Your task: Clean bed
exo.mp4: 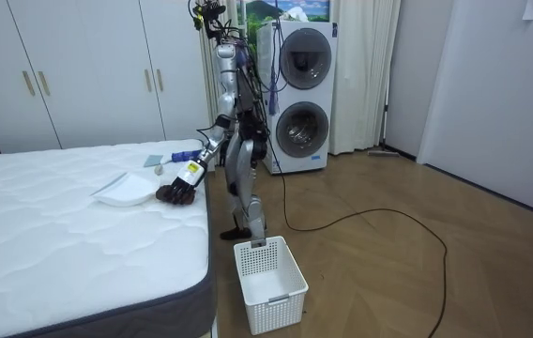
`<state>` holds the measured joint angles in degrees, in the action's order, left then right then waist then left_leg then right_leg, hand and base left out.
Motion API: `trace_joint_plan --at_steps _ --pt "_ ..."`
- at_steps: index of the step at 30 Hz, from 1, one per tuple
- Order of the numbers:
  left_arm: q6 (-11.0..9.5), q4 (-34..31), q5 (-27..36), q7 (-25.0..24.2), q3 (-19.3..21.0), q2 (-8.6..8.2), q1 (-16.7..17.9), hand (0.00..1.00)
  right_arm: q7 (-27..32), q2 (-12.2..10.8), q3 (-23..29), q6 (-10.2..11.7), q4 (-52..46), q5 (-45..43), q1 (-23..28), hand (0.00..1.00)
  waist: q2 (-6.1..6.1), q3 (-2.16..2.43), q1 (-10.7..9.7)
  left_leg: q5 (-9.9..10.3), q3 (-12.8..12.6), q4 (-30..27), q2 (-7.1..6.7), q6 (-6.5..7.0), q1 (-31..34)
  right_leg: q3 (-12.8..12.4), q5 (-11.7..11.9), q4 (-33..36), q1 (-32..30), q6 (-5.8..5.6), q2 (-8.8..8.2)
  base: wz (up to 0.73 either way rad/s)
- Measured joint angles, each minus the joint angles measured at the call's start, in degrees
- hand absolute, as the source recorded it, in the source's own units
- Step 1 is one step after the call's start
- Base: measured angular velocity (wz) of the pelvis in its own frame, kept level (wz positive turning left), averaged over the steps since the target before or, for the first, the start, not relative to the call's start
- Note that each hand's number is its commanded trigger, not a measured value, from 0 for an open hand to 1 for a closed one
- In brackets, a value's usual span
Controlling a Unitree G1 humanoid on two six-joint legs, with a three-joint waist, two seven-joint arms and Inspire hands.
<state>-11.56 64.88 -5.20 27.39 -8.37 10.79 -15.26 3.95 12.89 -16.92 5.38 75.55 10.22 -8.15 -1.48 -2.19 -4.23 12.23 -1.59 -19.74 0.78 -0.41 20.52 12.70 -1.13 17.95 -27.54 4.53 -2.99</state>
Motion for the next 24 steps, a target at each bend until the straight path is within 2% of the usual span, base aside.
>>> trace_joint_plan --at_steps 10,13,18,24 --pt "0.06 -0.69 0.85 1.19 -0.96 -0.01 -0.13 0.00 1.59 -0.04 -1.44 0.10 -0.11 1.52 0.26 0.00 -0.10 0.08 0.75 -0.04 -0.18 -0.36 0.13 0.06 1.04 0.43 -0.06 0.10 -0.72 -0.08 -0.26 0.02" --pt "0.05 -0.95 1.06 1.25 -0.84 0.02 -0.47 0.00 1.71 0.02 -2.00 0.11 -0.12 2.15 0.57 0.00 -0.16 0.14 0.85 -0.06 -1.54 -1.49 0.66 0.10 1.79 0.79 -0.10 0.08 -0.72 -0.11 -0.28 0.03" --pt "0.02 -3.32 0.58 2.30 -0.40 0.22 -0.63 0.00 1.65 0.36 -2.02 0.38 -0.05 2.48 0.99 0.00 -0.18 0.16 1.44 -0.04 -1.63 -2.04 0.66 0.13 2.00 1.09 -0.15 0.24 -0.69 -0.17 -0.46 0.04" --pt "-0.10 -5.20 0.62 3.60 -0.43 1.11 -0.81 0.00 1.49 0.46 -2.11 0.92 0.10 2.78 1.26 0.00 -0.23 0.18 1.27 -0.04 -1.66 -2.01 0.57 0.13 1.77 1.44 -0.34 0.99 -0.64 -0.11 -0.83 0.02"
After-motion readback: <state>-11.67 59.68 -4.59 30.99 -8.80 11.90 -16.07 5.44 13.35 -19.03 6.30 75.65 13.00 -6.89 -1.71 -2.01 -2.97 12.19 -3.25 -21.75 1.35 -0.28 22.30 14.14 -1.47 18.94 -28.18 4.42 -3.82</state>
